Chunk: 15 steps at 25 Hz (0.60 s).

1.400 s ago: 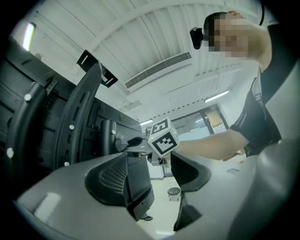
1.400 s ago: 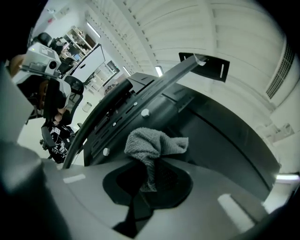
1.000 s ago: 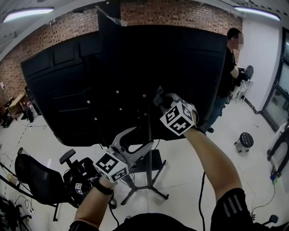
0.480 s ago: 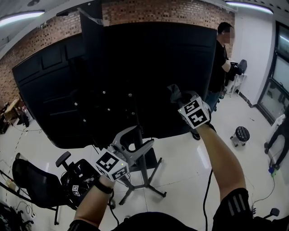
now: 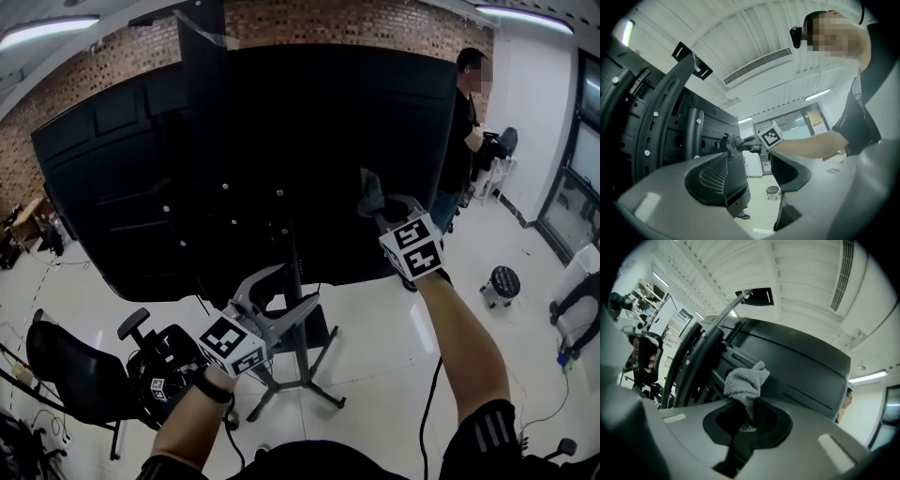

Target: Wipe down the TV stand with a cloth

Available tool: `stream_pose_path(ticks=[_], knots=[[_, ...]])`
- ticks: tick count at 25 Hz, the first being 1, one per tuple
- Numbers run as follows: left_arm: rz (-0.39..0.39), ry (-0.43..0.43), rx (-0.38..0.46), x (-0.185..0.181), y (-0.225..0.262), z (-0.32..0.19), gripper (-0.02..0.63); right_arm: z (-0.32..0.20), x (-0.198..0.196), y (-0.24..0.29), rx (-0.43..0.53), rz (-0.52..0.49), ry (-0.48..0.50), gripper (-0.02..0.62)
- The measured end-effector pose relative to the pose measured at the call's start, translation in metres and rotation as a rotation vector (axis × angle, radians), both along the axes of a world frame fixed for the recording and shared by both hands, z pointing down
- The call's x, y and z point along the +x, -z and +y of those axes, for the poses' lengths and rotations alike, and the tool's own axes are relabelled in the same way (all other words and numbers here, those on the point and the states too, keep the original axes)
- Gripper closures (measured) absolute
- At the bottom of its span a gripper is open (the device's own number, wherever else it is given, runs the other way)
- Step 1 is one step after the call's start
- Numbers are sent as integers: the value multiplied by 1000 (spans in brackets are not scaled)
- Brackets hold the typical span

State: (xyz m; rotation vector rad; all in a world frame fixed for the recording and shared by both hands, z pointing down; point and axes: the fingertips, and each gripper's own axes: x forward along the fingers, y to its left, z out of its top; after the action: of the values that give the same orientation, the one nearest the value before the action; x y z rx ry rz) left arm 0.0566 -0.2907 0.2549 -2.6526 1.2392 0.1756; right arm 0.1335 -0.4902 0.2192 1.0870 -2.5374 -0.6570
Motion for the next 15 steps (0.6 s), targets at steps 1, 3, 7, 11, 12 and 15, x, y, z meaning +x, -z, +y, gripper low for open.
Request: stream_pose_path(ticks=[1,3,7,11,12,15], knots=[[-3,7,-3,-4,-1,3,296,11,-11,3,9,-7,36,566],[-12,25,-5,-14,-2,10,296,34,-34,10,25,-24,111,566],[-23,59,11,-39,4,29,296,77,-80,39,28,-91,253,566],[-16,83,32,-63,14,45,296,100,-114,63,62,-103,312,565],[-15,88,35,-69,16,48,296,100,-122,66,76,-92,311,565],[-16,97,41,-84,19,55,296,89,-140,69,91,-49,287,565]])
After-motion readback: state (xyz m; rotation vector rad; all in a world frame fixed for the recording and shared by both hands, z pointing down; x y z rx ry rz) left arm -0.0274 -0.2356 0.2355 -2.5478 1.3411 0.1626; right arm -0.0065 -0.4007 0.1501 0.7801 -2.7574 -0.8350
